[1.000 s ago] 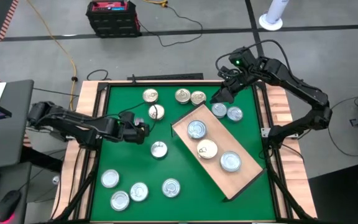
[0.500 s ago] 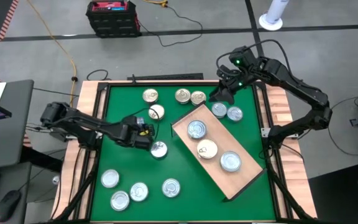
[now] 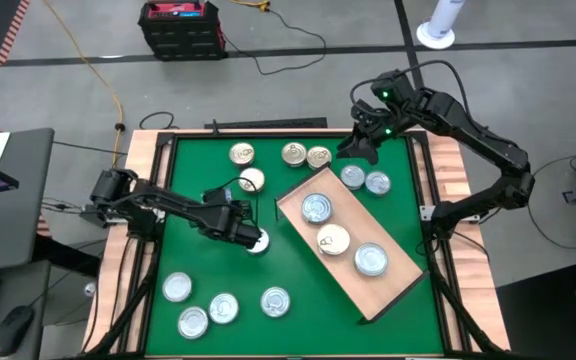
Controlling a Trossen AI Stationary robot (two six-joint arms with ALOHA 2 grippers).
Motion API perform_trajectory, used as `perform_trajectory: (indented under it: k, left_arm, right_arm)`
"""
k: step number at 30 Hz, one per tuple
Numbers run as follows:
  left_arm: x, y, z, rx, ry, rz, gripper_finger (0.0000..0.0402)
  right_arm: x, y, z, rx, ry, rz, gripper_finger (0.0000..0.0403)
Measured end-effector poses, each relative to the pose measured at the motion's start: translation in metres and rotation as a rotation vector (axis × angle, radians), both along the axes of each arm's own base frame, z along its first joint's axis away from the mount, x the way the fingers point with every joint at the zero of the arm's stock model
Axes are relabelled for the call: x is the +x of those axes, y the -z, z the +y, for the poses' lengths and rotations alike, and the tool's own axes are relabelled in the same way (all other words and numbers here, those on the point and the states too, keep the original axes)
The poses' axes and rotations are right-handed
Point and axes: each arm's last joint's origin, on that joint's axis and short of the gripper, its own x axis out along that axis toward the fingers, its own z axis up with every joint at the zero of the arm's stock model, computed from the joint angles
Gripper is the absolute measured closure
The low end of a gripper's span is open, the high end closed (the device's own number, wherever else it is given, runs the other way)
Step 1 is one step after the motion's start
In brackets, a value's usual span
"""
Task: Stack canned seafood by type on shelf
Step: Stack the blue and pink tuna can on top of the other blue and pink tuna can on the shelf
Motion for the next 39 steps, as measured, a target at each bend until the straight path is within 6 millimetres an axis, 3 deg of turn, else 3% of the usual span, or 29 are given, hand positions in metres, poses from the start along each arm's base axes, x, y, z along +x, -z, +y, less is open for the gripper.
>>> perform_trajectory:
  k: [6, 18, 23, 28, 35, 39]
  left_arm:
    - [0.001, 0.001, -0.001, -0.025, 0.009, 0.003, 0.0124]
    - [-0.005, 0.004, -0.001, -0.026, 0.004, 0.071, 0.0047]
    - [-0.014, 0.02, 0.001, -0.004, -0.046, 0.051, 0.0045]
    - [-0.014, 0.039, 0.002, -0.02, 0.01, 0.022, 0.0045]
    - [-0.02, 0.043, 0.006, 0.0, 0.022, 0.077, 0.0045]
    - [-0.014, 0.042, 0.006, -0.011, 0.018, 0.019, 0.0045]
  right_arm:
    - [0.0, 0.0, 0.0, -0.017, -0.011, -0.004, 0.0198]
    - [0.002, 0.001, -0.001, -0.017, -0.013, -0.001, 0.0198]
    - [0.002, 0.001, -0.001, -0.012, -0.012, 0.001, 0.0198]
    - [0.002, 0.001, -0.001, -0.017, -0.015, -0.001, 0.0198]
    - [0.004, -0.001, -0.002, -0.04, -0.014, -0.033, 0.0198]
    - [0.005, -0.002, -0.003, -0.047, -0.014, -0.043, 0.0198]
